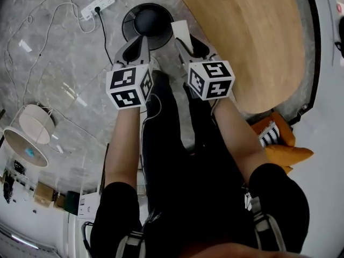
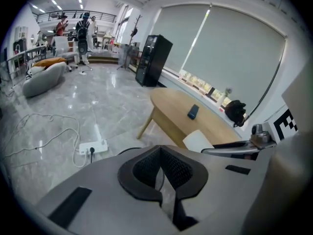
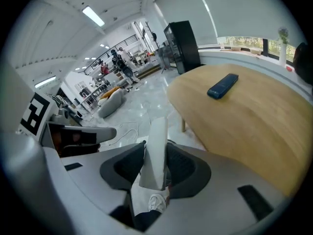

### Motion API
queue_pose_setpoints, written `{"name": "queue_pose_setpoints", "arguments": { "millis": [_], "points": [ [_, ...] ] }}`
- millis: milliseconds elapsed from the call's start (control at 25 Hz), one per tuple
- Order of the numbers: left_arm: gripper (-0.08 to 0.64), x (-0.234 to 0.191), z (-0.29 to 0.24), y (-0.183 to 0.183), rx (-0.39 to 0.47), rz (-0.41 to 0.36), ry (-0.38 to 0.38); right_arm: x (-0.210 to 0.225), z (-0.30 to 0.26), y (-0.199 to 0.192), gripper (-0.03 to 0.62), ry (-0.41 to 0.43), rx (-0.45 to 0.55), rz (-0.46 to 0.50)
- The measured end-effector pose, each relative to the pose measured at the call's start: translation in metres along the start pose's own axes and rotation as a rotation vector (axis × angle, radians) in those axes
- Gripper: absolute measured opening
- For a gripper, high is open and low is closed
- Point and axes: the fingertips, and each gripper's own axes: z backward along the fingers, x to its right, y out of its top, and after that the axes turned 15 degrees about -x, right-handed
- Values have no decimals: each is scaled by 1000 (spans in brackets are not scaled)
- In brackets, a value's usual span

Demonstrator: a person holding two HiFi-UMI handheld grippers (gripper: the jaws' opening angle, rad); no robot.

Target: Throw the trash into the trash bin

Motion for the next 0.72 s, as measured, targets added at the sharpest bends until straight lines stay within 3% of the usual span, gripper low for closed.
{"name": "queue_pose_setpoints", "arguments": {
  "millis": [200,360,560,720],
  "points": [
    [12,-66,1,-33,-36,77,27,-32,-65,-14,146,-12,-86,44],
    [12,-104,-5,-59,-70,108,34,-43,-125,-20,146,-82,-151,209],
    [12,-135,-17,-81,-90,132,31,-45,-197,-36,147,-105,-245,335],
    [12,-153,-30,-95,-106,149,23,-34,-251,-58,147,-111,-337,331]
  ]
}}
